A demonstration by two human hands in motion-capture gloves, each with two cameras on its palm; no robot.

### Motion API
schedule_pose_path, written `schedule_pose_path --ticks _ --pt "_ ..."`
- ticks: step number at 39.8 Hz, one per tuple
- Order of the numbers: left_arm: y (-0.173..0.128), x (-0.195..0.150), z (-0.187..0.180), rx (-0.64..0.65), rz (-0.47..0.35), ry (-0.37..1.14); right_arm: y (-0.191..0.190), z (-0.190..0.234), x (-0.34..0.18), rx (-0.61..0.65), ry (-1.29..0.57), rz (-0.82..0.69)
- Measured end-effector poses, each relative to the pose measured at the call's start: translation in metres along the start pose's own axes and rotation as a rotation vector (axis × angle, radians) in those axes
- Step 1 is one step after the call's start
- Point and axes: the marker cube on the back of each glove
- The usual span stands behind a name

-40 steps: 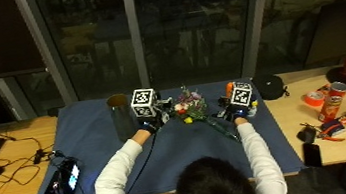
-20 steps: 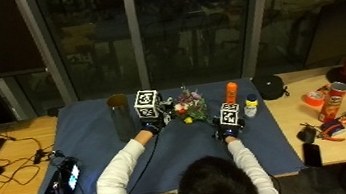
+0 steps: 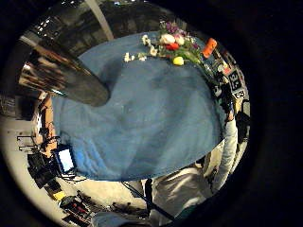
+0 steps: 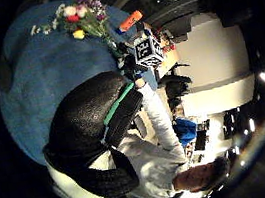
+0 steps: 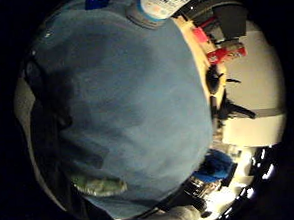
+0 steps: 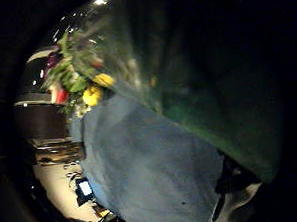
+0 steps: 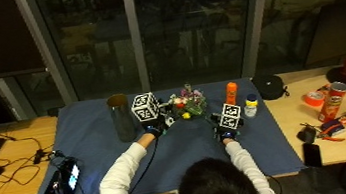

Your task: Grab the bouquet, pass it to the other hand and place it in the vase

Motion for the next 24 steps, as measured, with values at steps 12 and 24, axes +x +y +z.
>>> schedule_pose_path --ticks 12,24 --pt "-0.003 -0.005 -0.011 -0.047 -0.009 0.278 0.007 -0.052 -0.026 0.087 -0.539 -0.002" --pt "-0.001 0.027 -0.061 -0.232 0.051 0.877 0.049 -0.157 -0.095 0.023 -1.216 -0.210"
